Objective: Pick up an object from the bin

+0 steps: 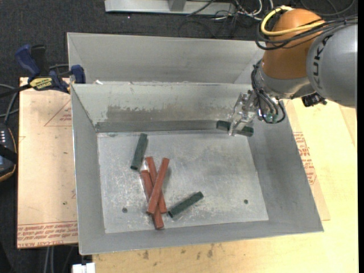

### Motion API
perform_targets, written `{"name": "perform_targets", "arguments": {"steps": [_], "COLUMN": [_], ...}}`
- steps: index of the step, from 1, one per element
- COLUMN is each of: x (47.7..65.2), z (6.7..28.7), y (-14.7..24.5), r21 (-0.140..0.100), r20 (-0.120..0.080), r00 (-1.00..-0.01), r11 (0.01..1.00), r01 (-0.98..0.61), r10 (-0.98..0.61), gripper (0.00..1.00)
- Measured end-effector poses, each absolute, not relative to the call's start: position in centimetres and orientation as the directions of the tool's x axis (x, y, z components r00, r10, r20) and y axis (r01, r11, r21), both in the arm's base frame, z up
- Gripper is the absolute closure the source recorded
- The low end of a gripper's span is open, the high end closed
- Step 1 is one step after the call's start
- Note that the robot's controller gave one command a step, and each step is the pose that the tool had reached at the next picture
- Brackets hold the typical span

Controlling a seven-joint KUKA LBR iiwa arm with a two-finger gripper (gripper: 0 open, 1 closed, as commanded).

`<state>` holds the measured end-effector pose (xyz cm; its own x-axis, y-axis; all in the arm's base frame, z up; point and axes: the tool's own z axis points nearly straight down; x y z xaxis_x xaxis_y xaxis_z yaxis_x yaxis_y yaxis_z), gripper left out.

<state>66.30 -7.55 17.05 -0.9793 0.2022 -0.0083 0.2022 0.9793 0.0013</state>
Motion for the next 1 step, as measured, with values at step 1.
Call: {"name": "perform_targets", "arguments": {"steps": [1], "x": [65.93], "z": [15.72], "y": [-7.44], "r21": [0.001], "r20": [-0.001], "r00": [-0.980], "r11": [0.980], "r01": [0.201], "r10": [0.201], "gripper": [1.00]}}
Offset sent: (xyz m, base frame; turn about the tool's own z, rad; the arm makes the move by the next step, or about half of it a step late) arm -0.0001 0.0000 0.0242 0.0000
